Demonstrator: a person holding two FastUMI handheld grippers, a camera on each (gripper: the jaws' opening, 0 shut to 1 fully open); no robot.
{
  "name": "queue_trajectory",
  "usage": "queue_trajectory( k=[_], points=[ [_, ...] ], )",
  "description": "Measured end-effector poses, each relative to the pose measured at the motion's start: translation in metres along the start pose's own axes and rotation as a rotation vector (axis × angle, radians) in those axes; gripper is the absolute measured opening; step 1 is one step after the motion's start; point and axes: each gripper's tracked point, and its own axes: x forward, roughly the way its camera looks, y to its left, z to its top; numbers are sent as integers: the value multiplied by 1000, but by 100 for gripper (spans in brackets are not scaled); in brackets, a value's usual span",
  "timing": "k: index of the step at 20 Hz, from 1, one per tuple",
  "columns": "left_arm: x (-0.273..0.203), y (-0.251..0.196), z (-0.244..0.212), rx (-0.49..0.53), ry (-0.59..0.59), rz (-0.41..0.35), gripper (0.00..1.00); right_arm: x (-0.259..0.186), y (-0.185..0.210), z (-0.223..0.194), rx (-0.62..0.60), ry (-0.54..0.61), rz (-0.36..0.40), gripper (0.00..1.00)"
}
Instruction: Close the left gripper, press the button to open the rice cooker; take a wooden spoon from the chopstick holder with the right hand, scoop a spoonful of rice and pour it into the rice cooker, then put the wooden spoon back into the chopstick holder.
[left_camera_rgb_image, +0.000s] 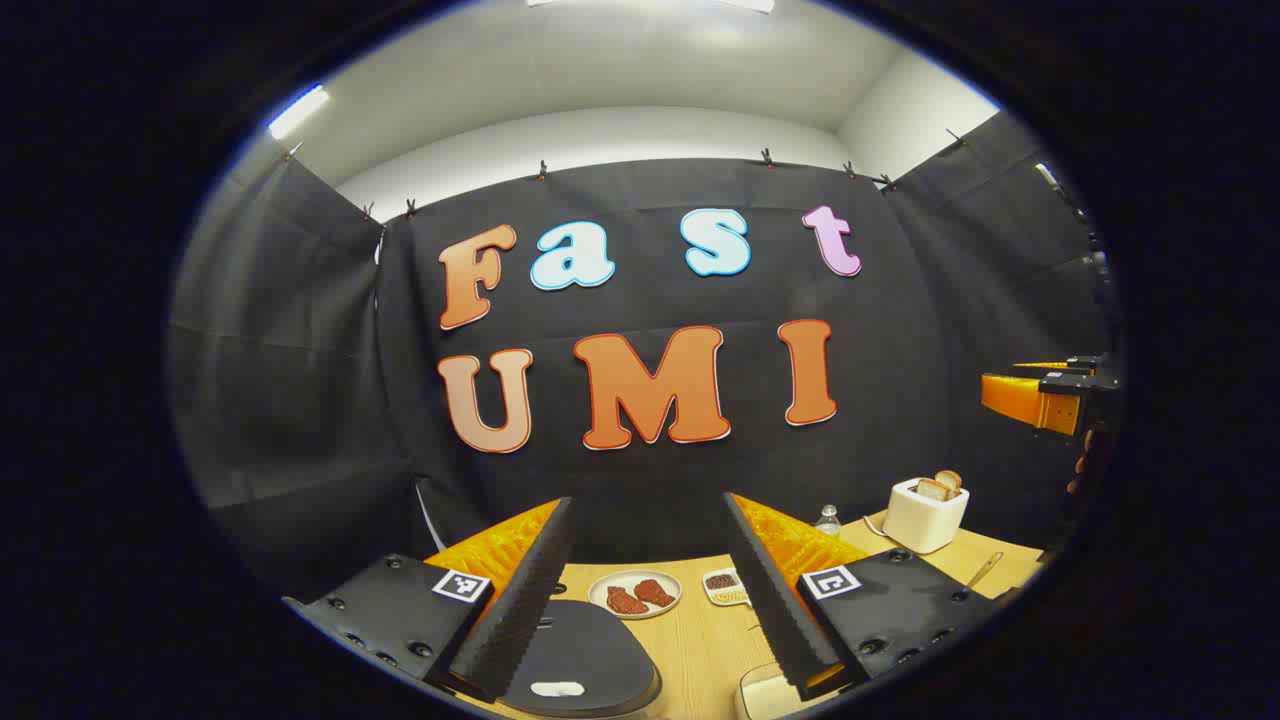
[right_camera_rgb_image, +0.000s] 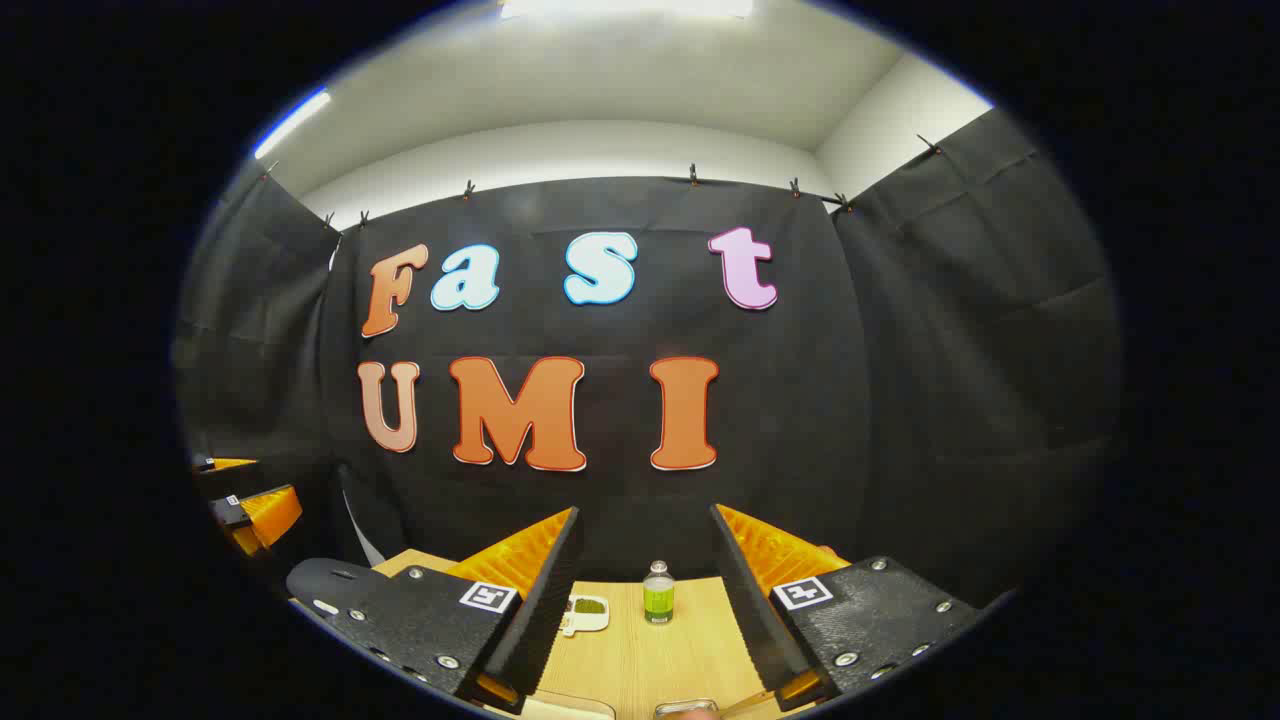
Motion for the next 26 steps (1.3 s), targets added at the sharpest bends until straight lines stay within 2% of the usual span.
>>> queue_trajectory(
  k=[2, 3, 4, 5, 9, 10, 11, 12, 13, 20, 21, 22, 25, 26],
  points=[
    [0, -12, -2, -32, 6, -2, 93, 1, -5, 0, 2, -2, 7, 80],
    [1, -17, -2, -41, 7, -4, 93, 4, -10, -1, 5, 2, 7, 88],
    [3, -21, -1, -44, 9, -7, 100, 4, -14, 1, 10, -1, 12, 86],
    [5, -24, 0, -40, 10, -6, 94, 5, -16, 2, 8, -7, 13, 89],
    [9, -34, 10, -49, -4, 8, 97, 9, -26, -3, -7, -5, 14, 93],
    [8, -36, 8, -50, 0, 14, 95, 10, -28, -4, -9, -4, 14, 97],
    [8, -40, 7, -52, 5, 16, 94, 9, -31, -4, -12, -3, 18, 93],
    [8, -43, 7, -55, 9, 16, 94, 8, -33, -5, -16, 0, 21, 97],
    [8, -46, 7, -54, 14, 16, 94, 8, -34, -8, -21, 3, 27, 93],
    [10, -61, 11, -17, 10, 5, 96, 7, -49, -23, -15, 40, 26, 93],
    [11, -61, 14, -13, 4, 8, 96, 7, -52, -25, -15, 45, 23, 97],
    [12, -61, 13, -5, 5, 14, 97, 8, -55, -26, -14, 49, 19, 93],
    [14, -62, 15, -1, 8, 24, 94, 11, -60, -28, -5, 58, 17, 93],
    [15, -63, 14, -9, 10, 23, 97, 12, -60, -29, -2, 60, 18, 93]
  ],
)
